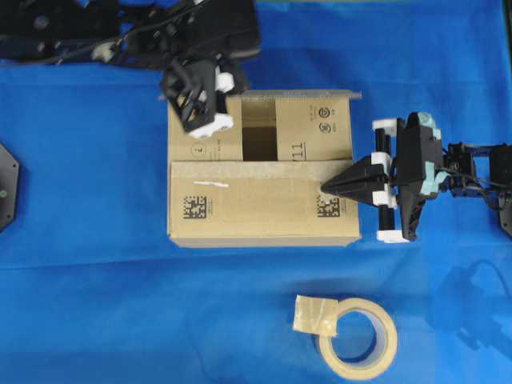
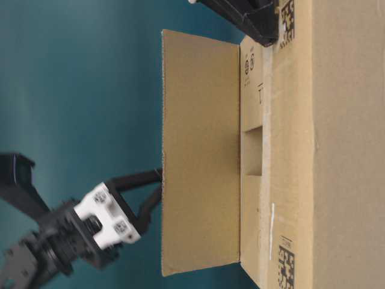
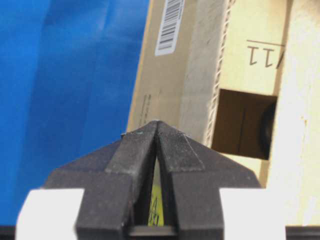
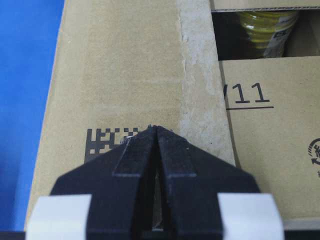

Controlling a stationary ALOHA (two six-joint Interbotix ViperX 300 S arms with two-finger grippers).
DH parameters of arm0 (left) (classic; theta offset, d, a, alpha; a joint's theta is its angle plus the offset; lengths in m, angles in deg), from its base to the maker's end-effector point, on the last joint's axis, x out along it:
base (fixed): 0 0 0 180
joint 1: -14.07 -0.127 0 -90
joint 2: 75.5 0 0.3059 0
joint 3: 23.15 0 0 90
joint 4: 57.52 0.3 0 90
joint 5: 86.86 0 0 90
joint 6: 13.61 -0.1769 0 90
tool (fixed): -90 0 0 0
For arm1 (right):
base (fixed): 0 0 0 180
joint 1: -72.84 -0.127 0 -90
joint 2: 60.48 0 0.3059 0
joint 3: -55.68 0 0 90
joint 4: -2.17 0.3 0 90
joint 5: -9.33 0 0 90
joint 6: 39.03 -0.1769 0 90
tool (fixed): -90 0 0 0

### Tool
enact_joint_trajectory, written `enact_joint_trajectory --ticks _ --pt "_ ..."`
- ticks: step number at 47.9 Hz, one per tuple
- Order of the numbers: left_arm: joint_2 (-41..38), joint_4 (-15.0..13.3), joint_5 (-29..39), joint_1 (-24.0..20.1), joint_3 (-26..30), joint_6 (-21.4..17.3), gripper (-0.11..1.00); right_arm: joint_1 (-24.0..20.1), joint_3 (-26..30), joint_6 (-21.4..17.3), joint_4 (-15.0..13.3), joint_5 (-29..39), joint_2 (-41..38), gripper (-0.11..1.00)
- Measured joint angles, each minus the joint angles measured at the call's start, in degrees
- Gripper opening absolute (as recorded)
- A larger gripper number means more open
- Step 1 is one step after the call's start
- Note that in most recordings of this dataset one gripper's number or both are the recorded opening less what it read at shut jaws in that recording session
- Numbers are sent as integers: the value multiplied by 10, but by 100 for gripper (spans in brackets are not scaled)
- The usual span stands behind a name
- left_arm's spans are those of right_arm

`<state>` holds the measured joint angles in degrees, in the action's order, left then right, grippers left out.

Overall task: Close the cardboard box.
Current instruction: 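Fold the back flap forward onto the front flap with the left gripper, then press both grippers down along the center seam of the closed top flaps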

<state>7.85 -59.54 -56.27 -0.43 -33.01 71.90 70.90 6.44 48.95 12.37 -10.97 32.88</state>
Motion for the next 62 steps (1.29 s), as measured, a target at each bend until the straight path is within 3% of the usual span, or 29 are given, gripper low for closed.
enact_joint_trajectory --ticks 19,32,62 --pt "31 0 -194 21 -153 70 0 4 0 1 0 -2 -1 0" --pt "31 -1 -273 32 -203 76 0 9 2 1 0 -2 -1 0" --pt "33 -1 -304 50 -229 77 0 47 3 2 0 -20 -1 0"
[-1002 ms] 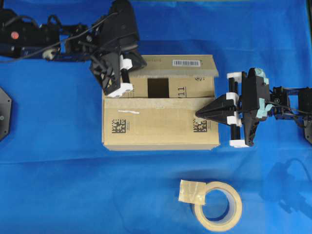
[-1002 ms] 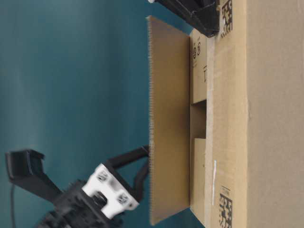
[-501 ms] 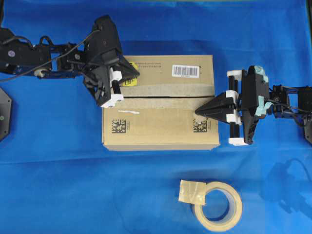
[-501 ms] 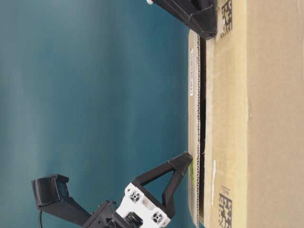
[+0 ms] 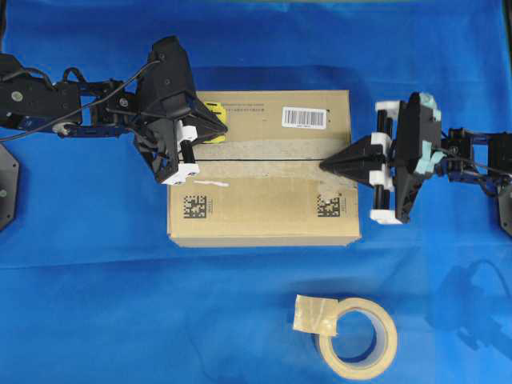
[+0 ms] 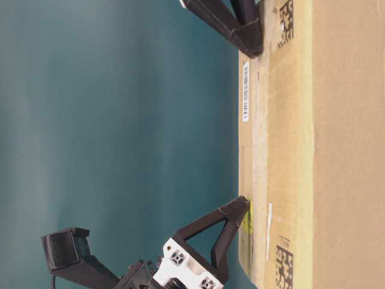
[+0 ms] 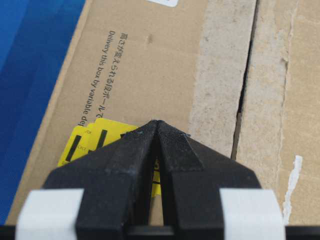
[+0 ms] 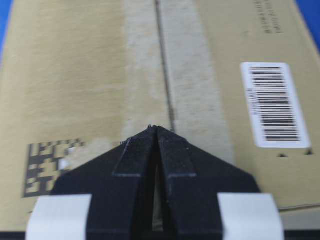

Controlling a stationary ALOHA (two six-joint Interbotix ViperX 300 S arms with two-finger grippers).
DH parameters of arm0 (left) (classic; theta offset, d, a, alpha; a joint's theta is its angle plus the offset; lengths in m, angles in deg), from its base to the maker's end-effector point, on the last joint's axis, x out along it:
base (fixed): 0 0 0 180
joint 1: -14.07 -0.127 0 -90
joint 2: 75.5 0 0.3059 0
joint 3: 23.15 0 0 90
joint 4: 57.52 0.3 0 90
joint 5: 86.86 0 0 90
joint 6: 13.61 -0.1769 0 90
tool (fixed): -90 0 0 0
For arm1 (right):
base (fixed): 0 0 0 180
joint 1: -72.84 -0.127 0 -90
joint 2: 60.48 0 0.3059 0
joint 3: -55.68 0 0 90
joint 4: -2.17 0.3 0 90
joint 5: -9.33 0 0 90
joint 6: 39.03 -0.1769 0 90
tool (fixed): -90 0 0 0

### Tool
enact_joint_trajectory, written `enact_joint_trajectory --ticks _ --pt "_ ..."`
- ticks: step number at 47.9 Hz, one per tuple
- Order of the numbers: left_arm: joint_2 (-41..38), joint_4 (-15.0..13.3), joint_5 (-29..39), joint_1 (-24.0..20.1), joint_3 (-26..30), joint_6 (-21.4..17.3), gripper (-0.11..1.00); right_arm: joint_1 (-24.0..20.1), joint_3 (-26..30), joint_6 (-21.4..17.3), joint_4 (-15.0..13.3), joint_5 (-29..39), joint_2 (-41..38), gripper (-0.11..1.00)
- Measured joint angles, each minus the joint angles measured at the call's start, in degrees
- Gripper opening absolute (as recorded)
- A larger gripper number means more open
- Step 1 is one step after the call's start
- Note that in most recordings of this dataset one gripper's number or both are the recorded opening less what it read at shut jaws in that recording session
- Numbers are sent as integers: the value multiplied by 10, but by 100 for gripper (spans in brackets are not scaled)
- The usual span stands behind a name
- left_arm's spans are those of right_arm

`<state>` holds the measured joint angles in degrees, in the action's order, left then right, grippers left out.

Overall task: Close the cardboard box.
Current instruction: 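Press both grippers down along the center seam of the closed top flaps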

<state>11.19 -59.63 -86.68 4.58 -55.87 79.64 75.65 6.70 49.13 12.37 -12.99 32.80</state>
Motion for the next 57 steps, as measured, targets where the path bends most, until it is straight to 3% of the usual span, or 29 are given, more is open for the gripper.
enact_joint_trajectory --ticks 39,57 --pt "7 -1 -41 14 -18 1 0 6 -4 0 0 -1 0 0" --pt "58 0 -258 45 -116 0 0 6 -4 0 0 -2 0 0"
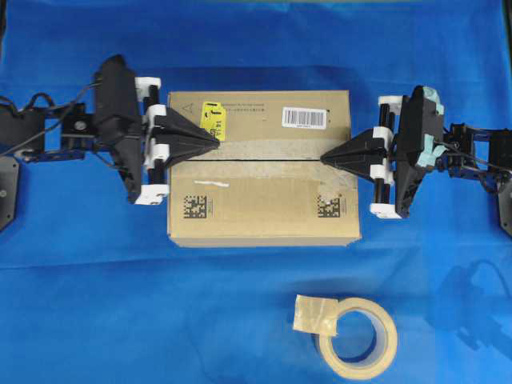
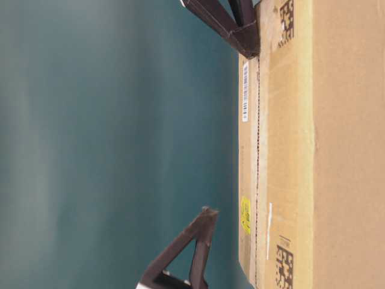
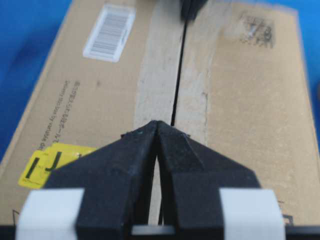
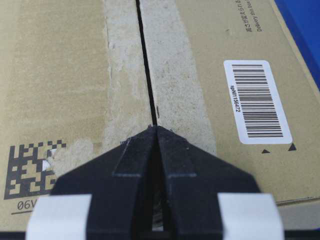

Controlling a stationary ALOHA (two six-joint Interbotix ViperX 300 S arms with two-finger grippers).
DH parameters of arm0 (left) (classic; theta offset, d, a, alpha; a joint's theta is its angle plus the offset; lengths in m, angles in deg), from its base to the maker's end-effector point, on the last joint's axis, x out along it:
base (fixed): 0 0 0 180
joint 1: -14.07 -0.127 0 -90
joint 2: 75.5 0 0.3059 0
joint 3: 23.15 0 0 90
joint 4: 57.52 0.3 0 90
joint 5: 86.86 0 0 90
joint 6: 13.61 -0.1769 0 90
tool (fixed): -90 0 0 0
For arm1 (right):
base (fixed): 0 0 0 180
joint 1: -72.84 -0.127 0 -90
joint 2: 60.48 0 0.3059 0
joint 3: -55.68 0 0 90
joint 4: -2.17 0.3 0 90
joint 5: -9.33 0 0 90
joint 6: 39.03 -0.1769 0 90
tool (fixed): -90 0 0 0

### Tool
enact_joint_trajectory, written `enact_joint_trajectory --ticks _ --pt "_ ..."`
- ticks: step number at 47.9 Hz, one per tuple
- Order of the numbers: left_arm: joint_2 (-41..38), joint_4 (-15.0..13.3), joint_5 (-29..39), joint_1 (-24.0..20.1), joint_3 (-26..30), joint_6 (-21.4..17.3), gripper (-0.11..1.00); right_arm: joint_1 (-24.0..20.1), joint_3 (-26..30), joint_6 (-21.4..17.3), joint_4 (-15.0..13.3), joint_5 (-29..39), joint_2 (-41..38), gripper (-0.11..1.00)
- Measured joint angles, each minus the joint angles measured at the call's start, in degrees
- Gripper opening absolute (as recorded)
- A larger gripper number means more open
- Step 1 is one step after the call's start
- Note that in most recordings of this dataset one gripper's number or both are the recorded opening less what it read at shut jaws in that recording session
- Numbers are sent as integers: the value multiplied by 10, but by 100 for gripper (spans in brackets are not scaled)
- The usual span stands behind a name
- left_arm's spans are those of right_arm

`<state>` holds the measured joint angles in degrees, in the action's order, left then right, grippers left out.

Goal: Close the cardboard box.

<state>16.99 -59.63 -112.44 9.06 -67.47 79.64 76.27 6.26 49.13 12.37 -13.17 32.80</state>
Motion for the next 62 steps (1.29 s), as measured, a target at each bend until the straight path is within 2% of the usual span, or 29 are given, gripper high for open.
enact_joint_trajectory --ticks 7,22,46,62 --pt "-18 -1 -58 2 -26 -1 0 0 -1 0 0 -1 0 0" --pt "-73 -1 -156 17 -41 0 0 0 -1 0 0 -2 0 0" --pt "-96 -1 -214 19 -80 -1 0 0 -1 0 1 -1 0 0" --pt "-102 -1 -219 19 -82 -1 0 0 -1 0 1 -1 -1 0"
